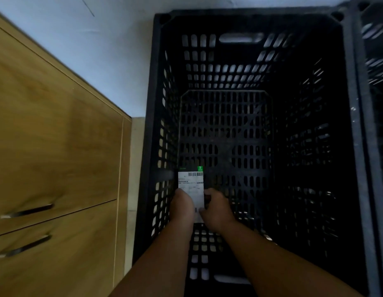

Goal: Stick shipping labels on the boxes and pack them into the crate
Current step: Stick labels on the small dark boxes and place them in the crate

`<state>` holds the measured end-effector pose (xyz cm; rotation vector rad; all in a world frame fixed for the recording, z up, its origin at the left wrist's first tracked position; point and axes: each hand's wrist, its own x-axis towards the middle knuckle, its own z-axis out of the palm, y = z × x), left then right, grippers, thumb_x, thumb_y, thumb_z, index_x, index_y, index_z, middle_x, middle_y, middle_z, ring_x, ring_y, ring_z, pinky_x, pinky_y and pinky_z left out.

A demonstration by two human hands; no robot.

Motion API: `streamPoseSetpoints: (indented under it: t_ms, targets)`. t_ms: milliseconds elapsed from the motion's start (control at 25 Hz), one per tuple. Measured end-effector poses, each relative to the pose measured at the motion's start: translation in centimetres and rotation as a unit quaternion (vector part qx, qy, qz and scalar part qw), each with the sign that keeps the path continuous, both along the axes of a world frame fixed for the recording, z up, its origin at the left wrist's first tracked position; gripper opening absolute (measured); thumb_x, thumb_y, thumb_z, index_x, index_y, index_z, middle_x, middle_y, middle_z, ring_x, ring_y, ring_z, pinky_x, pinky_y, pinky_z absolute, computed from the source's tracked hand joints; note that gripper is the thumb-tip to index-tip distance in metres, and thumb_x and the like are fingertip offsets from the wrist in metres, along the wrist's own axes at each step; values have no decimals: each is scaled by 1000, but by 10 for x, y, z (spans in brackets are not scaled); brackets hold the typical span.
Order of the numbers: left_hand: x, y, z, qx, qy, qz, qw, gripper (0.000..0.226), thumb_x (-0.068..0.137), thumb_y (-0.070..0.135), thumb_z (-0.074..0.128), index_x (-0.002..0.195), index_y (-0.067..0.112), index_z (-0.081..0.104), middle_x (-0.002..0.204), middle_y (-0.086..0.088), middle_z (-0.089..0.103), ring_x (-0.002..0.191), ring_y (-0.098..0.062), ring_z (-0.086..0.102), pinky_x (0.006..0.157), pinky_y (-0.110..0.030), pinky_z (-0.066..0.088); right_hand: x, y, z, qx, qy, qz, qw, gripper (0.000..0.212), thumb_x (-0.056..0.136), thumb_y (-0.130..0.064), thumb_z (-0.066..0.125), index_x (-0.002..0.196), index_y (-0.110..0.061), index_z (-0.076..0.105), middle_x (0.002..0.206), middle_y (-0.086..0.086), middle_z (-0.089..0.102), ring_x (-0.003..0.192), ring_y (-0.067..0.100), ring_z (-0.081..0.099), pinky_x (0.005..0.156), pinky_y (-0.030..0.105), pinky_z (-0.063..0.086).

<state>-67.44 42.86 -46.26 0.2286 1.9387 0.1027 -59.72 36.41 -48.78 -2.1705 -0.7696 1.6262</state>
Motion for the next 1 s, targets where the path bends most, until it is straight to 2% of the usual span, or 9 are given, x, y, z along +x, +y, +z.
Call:
streamPoseSetpoints:
  t_ms: [80, 160, 240, 440, 640, 760, 1000]
  targets:
    - [1, 0, -1, -5, 13, -18, 1000, 51, 106, 35, 29, 112, 5, 71, 115, -20, 70, 94, -32, 65, 80, -35, 52, -1, 0, -4, -4, 10, -15, 1000, 43, 86, 10, 64, 126, -4, 60, 125, 11, 66, 110, 19, 63, 94, 25, 51]
    - [4, 0, 0, -13, 31, -78, 996, 55, 106, 38, 27, 123, 4, 66, 123, -21, 67, 109, -36, 64, 99, -43, 51, -2, 2, -7, -6, 13, -34, 999, 41, 86, 7, 67, 125, -5, 61, 123, 10, 68, 109, 19, 65, 95, 28, 53]
    - [6, -2, 1, -14, 49, -119, 992, 57, 106, 41, 27, 130, 2, 62, 129, -21, 64, 117, -38, 61, 106, -47, 48, -1, 3, -8, -15, 14, -39, 999, 42, 84, 5, 71, 124, -5, 63, 122, 9, 69, 109, 20, 65, 96, 31, 54]
    - [7, -6, 7, -3, 88, -188, 978, 55, 106, 40, 31, 130, 1, 61, 128, -20, 65, 114, -36, 63, 100, -44, 52, -4, 4, -10, -19, 18, -58, 998, 39, 84, 5, 72, 121, -5, 67, 119, 10, 71, 108, 22, 67, 98, 38, 56]
    - [1, -2, 8, 5, 102, -187, 977, 47, 106, 33, 34, 124, 2, 64, 123, -19, 67, 108, -35, 65, 86, -37, 51, -7, 6, -13, -30, -11, -74, 997, 34, 81, 8, 71, 113, -1, 69, 109, 14, 72, 103, 27, 69, 92, 41, 58]
    - [2, -4, 10, 13, 104, -200, 974, 45, 105, 33, 35, 118, 4, 67, 118, -18, 69, 104, -33, 66, 90, -39, 55, -6, 7, -12, -32, -5, -74, 997, 30, 82, 9, 71, 110, 0, 70, 108, 16, 73, 102, 29, 69, 93, 44, 58]
    - [1, -4, 11, 36, 109, -231, 966, 43, 106, 30, 35, 128, 6, 64, 127, -17, 65, 112, -31, 63, 94, -41, 52, -8, 14, -9, -43, -9, -38, 998, 23, 85, 1, 74, 108, -2, 75, 112, 15, 74, 101, 25, 70, 89, 36, 59]
